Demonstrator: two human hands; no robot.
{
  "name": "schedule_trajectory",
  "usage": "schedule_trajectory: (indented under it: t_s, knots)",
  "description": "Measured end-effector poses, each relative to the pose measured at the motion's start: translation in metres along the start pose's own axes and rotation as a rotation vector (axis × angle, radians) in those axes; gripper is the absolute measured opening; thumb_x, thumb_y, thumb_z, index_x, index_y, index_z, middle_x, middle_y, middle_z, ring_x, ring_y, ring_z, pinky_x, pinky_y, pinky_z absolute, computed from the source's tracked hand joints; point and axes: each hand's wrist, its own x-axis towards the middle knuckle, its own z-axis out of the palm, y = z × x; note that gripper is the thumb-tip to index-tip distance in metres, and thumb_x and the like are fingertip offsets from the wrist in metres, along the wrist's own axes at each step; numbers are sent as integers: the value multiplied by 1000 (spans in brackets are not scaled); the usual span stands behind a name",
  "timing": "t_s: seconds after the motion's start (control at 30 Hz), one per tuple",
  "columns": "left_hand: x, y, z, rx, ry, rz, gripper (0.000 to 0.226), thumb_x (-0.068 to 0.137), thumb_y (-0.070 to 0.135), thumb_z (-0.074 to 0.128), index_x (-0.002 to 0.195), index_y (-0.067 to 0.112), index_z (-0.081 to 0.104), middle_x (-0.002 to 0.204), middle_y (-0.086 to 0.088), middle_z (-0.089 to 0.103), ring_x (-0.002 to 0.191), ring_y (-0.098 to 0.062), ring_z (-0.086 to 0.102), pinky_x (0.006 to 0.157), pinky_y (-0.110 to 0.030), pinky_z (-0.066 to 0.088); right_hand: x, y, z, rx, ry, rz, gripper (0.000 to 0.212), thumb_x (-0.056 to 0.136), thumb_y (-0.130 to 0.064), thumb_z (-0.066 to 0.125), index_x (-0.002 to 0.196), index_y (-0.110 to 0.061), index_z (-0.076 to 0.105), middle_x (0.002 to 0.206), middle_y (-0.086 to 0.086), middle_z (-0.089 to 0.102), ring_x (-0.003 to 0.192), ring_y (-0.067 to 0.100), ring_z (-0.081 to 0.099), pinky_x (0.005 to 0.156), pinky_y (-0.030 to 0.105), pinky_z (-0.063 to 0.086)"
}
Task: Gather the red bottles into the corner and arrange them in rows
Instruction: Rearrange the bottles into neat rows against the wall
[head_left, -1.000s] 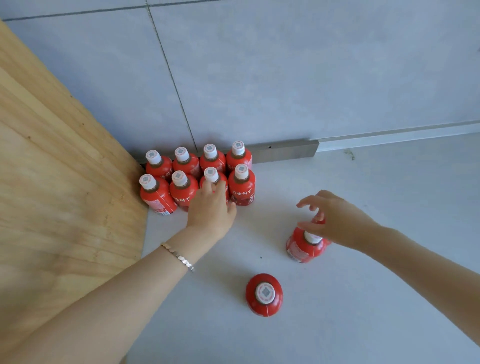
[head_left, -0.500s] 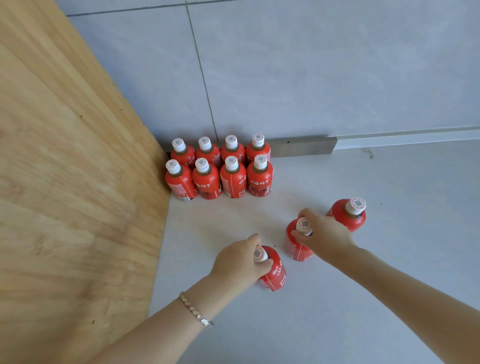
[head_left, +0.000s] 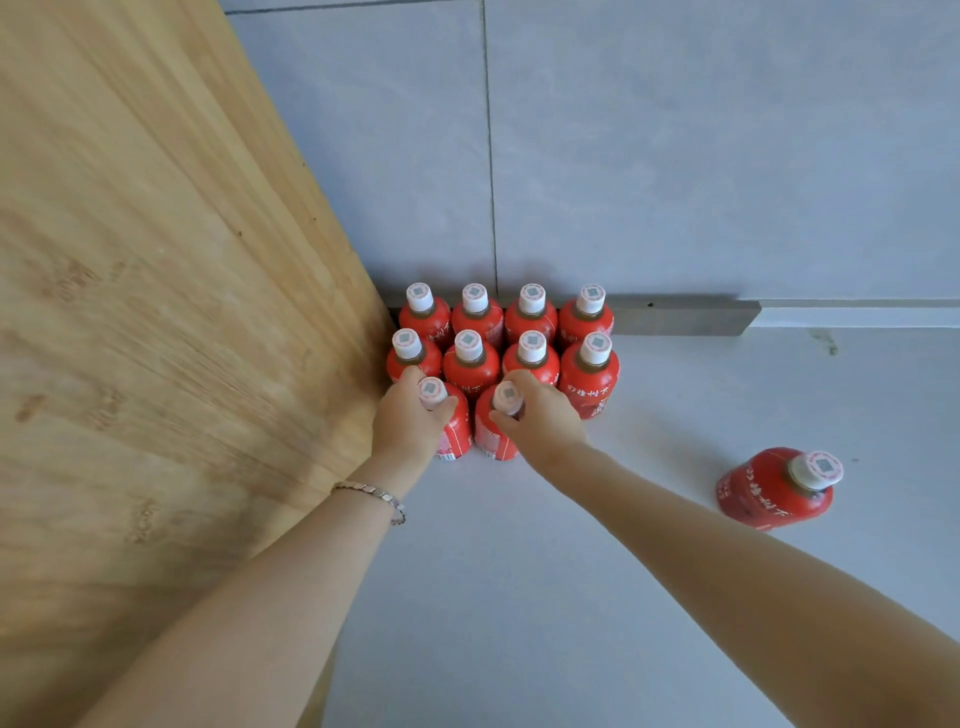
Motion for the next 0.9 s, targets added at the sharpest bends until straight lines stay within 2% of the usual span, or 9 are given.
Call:
schedule_trajectory:
  t_s: [0.07, 0.17, 0.3, 0.47, 0.6, 0.67, 0.73, 0.8, 0.9]
  knots:
    - [0, -8, 4, -5, 29, 3, 26, 76, 23, 71, 90, 11, 52, 93, -7, 59, 88, -24, 57, 75, -31, 50, 1, -1, 7, 17, 14, 43, 45, 85, -29, 64, 125, -19, 46, 120, 10, 53, 105, 29, 59, 83, 37, 50]
    - [-3, -23, 10, 59, 27, -34, 57, 63, 46, 72, 112, 24, 54, 108, -2, 64, 102, -25, 60, 90, -40, 52, 1, 3, 13, -32, -25, 122, 65, 82, -37, 67, 136, -21, 36, 128, 12, 42, 109, 32, 58, 87, 38, 49]
    - [-9, -27, 14, -234, -9, -94, 53, 72, 22, 78, 121, 18, 57, 120, -2, 67, 111, -19, 62, 99, -39, 50, 0, 4, 17, 87, -26, 138, 67, 81, -34, 69, 138, -22, 36, 130, 14, 39, 113, 32, 55, 91, 36, 47]
    - [-5, -28, 13, -257, -26, -34, 58, 74, 15, 76, 127, 16, 52, 126, -4, 63, 117, -21, 59, 100, -36, 47, -8, 9, 12, 255, -16, 147, 63, 81, -21, 70, 137, -18, 40, 133, 12, 43, 119, 27, 51, 98, 35, 46]
    - [-15, -8, 26, 138, 213, 237, 62, 74, 11, 71, 130, 3, 46, 128, -19, 54, 121, -36, 50, 103, -45, 41, -27, 27, -25, 42, -180, 84, 41, 85, -17, 64, 125, -15, 53, 101, 0, 52, 88, 15, 54, 88, 31, 52]
    - [-23, 9, 31, 321, 275, 481, 56, 74, 10, 70, 126, 3, 51, 126, -22, 54, 118, -38, 50, 100, -47, 42, -42, 41, -54, -108, -203, 61, 34, 87, -21, 62, 120, -17, 58, 101, -3, 54, 87, 12, 52, 92, 33, 51]
    - [-29, 27, 36, 395, 239, 673, 51, 73, 10, 69, 122, 6, 57, 120, -18, 59, 109, -35, 52, 92, -46, 48, -58, 61, -88, -275, -159, 100, 33, 88, -26, 59, 121, -22, 57, 109, -2, 57, 93, 14, 55, 91, 32, 51]
    - [-29, 41, 40, 433, 147, 694, 45, 75, 8, 69, 119, 6, 60, 112, -16, 63, 100, -36, 58, 82, -46, 54, -71, 82, -122, -381, -59, 177, 33, 89, -30, 57, 122, -26, 56, 118, 0, 56, 104, 19, 58, 92, 34, 49]
    - [-24, 53, 42, 532, 48, 512, 37, 83, 14, 63, 118, 6, 59, 111, -18, 63, 101, -40, 58, 79, -47, 52, -84, 114, -154, -463, 84, 285, 37, 90, -27, 54, 127, -30, 52, 125, 5, 49, 117, 24, 52, 94, 35, 46]
